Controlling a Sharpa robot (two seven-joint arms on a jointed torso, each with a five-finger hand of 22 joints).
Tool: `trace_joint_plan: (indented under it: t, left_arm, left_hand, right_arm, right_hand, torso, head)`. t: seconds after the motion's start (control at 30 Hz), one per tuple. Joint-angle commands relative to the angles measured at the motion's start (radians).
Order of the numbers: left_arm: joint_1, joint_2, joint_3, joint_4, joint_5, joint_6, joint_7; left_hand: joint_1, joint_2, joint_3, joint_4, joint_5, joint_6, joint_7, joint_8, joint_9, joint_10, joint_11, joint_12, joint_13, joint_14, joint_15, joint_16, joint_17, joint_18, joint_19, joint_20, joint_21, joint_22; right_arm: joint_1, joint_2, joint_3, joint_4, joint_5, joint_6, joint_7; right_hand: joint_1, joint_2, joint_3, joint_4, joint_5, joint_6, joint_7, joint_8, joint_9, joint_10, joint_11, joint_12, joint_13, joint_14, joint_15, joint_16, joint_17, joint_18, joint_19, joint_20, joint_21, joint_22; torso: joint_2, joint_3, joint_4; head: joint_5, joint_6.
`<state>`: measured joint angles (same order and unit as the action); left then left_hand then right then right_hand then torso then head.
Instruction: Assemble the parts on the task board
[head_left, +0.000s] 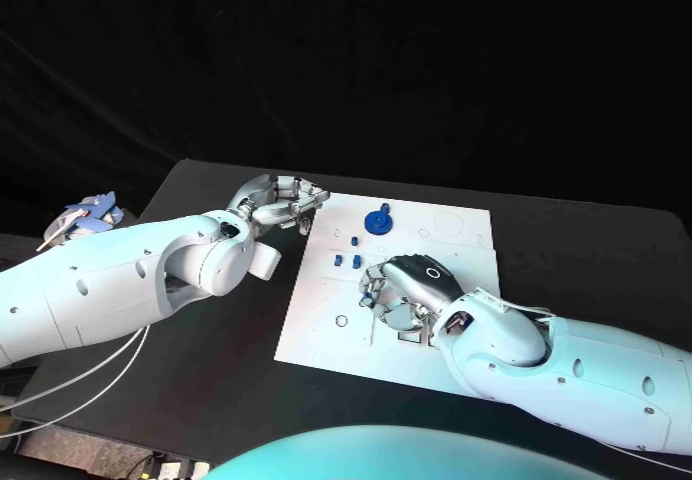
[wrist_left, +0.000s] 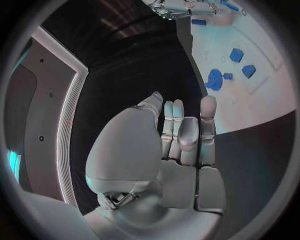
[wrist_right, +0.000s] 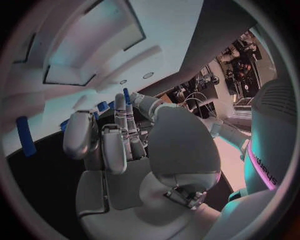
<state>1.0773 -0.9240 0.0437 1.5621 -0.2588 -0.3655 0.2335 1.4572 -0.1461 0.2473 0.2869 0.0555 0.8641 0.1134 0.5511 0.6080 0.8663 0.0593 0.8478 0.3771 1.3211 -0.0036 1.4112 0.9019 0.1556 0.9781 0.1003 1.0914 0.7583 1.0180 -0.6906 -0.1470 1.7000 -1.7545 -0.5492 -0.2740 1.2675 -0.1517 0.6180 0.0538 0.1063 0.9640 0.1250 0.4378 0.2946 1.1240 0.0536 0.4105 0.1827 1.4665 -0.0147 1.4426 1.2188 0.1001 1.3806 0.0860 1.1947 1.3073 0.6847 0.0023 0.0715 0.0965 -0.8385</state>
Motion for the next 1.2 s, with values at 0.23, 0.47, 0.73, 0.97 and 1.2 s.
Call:
trace_joint_plan:
  t: [0.23, 0.47, 0.73, 0.97, 1.2]
  left_arm:
    - [0.003, 0.004, 0.001, 0.003, 0.048, -0.013, 0.048]
    - [0.003, 0.006, 0.001, 0.005, 0.053, -0.011, 0.050]
    - [0.003, 0.006, 0.001, 0.004, 0.053, -0.011, 0.044]
    - [0.003, 0.006, 0.001, 0.003, 0.054, -0.008, 0.042]
    - [0.003, 0.005, 0.001, 0.003, 0.054, -0.008, 0.040]
  left_hand:
    - [-0.003, -0.009, 0.017, -0.001, 0.000, -0.036, 0.018, -0.026, -0.016, -0.029, 0.014, -0.009, -0.013, -0.055, 0.013, -0.036, -0.094, 0.027, -0.042, 0.013, -0.045, -0.048]
    - [-0.003, -0.008, 0.019, -0.002, 0.000, -0.039, 0.020, -0.028, -0.018, -0.031, 0.016, -0.009, -0.014, -0.059, 0.015, -0.038, -0.100, 0.027, -0.043, 0.014, -0.047, -0.049]
    - [-0.003, -0.007, 0.019, -0.002, 0.000, -0.039, 0.020, -0.028, -0.018, -0.031, 0.016, -0.008, -0.014, -0.059, 0.015, -0.038, -0.100, 0.027, -0.043, 0.014, -0.048, -0.049]
    - [-0.004, -0.007, 0.020, -0.001, -0.001, -0.040, 0.021, -0.028, -0.018, -0.032, 0.016, -0.008, -0.015, -0.059, 0.016, -0.038, -0.099, 0.027, -0.043, 0.015, -0.048, -0.050]
    - [-0.004, -0.007, 0.020, -0.001, -0.001, -0.040, 0.021, -0.028, -0.018, -0.032, 0.016, -0.008, -0.015, -0.059, 0.016, -0.038, -0.099, 0.027, -0.043, 0.015, -0.048, -0.050]
  right_arm:
    - [-0.005, 0.005, -0.001, -0.006, -0.015, 0.003, 0.008]
    - [-0.008, 0.012, -0.002, -0.014, -0.016, 0.011, 0.007]
    - [-0.013, 0.016, -0.003, -0.018, -0.027, 0.020, 0.000]
    - [-0.014, 0.018, -0.003, -0.020, -0.038, 0.037, -0.009]
    - [-0.014, 0.020, -0.003, -0.020, -0.049, 0.048, -0.017]
  right_hand:
    - [0.006, -0.001, 0.006, 0.001, 0.004, 0.008, -0.002, 0.006, 0.001, 0.006, 0.001, -0.006, 0.000, 0.034, -0.004, -0.005, -0.001, -0.016, 0.006, 0.002, 0.002, 0.033]
    - [0.006, -0.001, 0.006, 0.001, 0.004, 0.008, -0.002, 0.006, 0.001, 0.006, 0.001, -0.006, 0.000, 0.034, -0.004, -0.005, -0.001, -0.016, 0.006, 0.002, 0.002, 0.033]
    - [0.008, 0.000, 0.007, 0.000, 0.004, 0.008, -0.002, 0.006, 0.001, 0.007, 0.001, -0.007, 0.000, 0.034, -0.004, -0.004, 0.000, -0.016, 0.005, 0.002, 0.001, 0.033]
    - [0.008, 0.000, 0.007, 0.000, 0.004, 0.008, -0.002, 0.006, 0.001, 0.007, 0.001, -0.007, 0.000, 0.034, -0.004, -0.004, 0.000, -0.016, 0.005, 0.002, 0.001, 0.033]
    - [0.008, 0.000, 0.007, 0.000, 0.004, 0.008, -0.002, 0.006, 0.001, 0.007, 0.001, -0.007, 0.000, 0.034, -0.004, -0.004, 0.000, -0.016, 0.005, 0.002, 0.001, 0.033]
  torso:
    - [0.000, -0.0002, 0.0005]
    - [0.001, -0.0007, 0.0014]
    - [0.000, -0.0006, 0.0006]
    - [0.000, -0.0009, 0.0014]
    - [0.000, -0.0007, -0.0005]
  head:
    - [0.011, -0.003]
    - [0.017, -0.006]
    - [0.021, -0.006]
    - [0.022, -0.008]
    - [0.023, -0.009]
